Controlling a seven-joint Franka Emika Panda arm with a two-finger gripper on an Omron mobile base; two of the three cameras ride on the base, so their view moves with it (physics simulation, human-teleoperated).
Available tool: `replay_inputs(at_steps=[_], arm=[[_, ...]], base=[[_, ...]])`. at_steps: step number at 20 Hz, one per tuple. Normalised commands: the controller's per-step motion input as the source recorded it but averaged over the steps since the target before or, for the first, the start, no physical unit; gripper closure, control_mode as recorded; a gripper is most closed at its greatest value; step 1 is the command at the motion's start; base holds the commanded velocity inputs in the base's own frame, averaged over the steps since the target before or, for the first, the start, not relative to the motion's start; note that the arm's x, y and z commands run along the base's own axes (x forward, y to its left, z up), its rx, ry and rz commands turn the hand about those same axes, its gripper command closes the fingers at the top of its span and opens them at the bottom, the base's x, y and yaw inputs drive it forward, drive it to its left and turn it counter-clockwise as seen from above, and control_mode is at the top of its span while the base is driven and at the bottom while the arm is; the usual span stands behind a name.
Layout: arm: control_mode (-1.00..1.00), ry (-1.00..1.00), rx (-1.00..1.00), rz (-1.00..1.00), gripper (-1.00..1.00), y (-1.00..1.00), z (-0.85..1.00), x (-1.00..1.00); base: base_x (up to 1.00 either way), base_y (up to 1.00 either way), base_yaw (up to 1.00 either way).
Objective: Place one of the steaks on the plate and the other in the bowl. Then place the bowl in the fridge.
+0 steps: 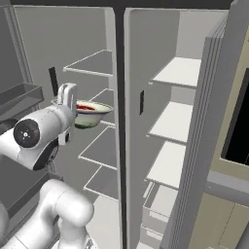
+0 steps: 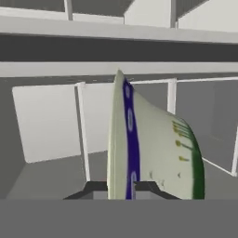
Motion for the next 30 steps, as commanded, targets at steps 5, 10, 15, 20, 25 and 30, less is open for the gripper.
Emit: replay_inputs(at_steps=[5,10,15,20,25,30], arm=[[-1.00,-0.22,0.00,-0.15,1.00,0.34,-0.63,0.35],[-1.00,-0.19,0.00,-0.03,1.00,0.00,-0.92,0.14],[-1.00,-0.11,-0.07,-0.01,1.00,-0.01,-0.87,0.41],[-1.00,-0.44,-0.10,0.00,1.00,0.14,-0.63,0.35],[-1.00,-0.27,-0.05,0.00,1.00,0.11,-0.25,0.27],[-1.00,-0.01,-0.03,-0.04,1.00,0.00,-0.26,0.22]], base=[[0.00,0.00,0.00],[0.00,0.00,0.00],[0.00,0.00,0.00],[0.00,0.00,0.00],[0.00,0.00,0.00],[0.00,0.00,0.00]])
